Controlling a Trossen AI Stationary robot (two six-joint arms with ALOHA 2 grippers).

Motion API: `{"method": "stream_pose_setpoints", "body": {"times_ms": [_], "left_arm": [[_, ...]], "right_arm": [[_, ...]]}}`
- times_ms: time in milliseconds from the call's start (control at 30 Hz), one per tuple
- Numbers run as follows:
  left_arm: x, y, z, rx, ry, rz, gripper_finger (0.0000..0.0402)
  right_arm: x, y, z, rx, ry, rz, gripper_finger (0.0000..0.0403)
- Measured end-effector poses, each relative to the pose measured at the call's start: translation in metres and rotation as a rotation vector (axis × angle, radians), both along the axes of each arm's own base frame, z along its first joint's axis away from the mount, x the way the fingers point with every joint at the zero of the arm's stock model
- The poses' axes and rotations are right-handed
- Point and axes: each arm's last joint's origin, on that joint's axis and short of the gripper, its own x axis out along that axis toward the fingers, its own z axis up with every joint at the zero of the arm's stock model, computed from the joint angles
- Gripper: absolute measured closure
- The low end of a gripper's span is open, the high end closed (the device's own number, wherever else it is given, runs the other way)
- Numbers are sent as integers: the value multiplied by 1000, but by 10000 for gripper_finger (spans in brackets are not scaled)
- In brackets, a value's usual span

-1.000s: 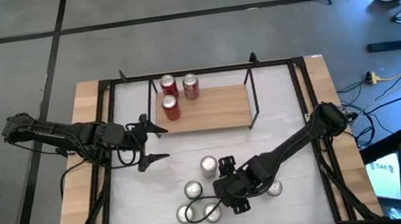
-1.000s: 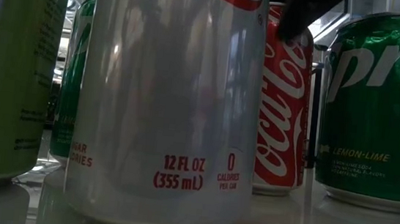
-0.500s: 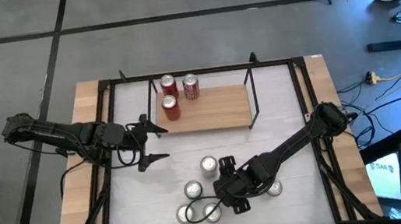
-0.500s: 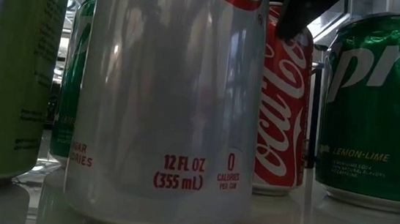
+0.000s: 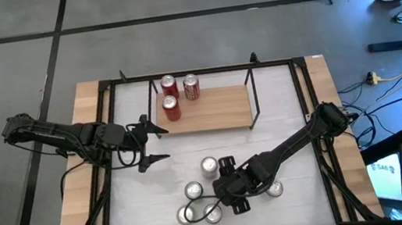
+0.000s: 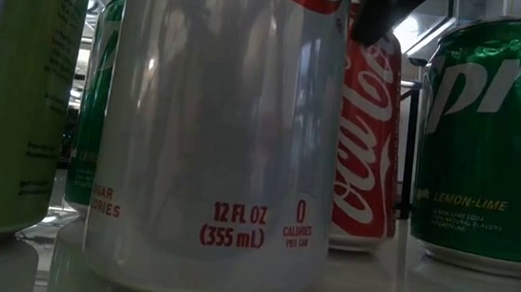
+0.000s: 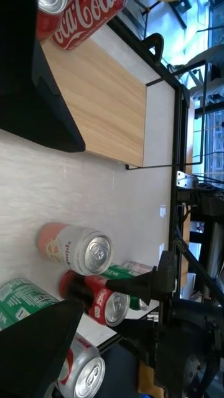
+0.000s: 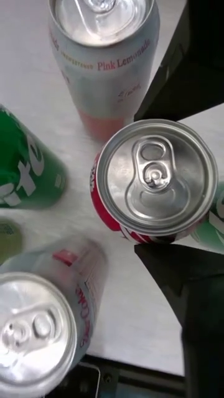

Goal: Place canned beverage on shelf
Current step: Put the red white soda can on the shelf aligned with the other white soda can

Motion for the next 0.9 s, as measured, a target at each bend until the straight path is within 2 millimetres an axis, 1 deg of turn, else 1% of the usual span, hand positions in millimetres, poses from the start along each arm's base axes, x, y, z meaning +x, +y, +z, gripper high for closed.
{"method": "stream_pose_setpoints", "body": {"times_ms": [233, 400, 600, 700, 900], "left_arm": [[0, 0, 0, 0, 0, 0, 5], [0, 0, 0, 4, 0, -1, 5], [0, 0, 0, 7, 0, -2, 5], [0, 0, 0, 7, 0, -3, 5], [0, 0, 0, 7, 0, -2, 5]], "right_arm": [[1, -3, 12, 22, 24, 7, 129], [0, -4, 28, 11, 38, 6, 131], [-2, -6, 61, 58, 35, 25, 130], [-2, -12, 80, 71, 20, 31, 132], [2, -35, 113, 80, -33, 12, 128]]}}
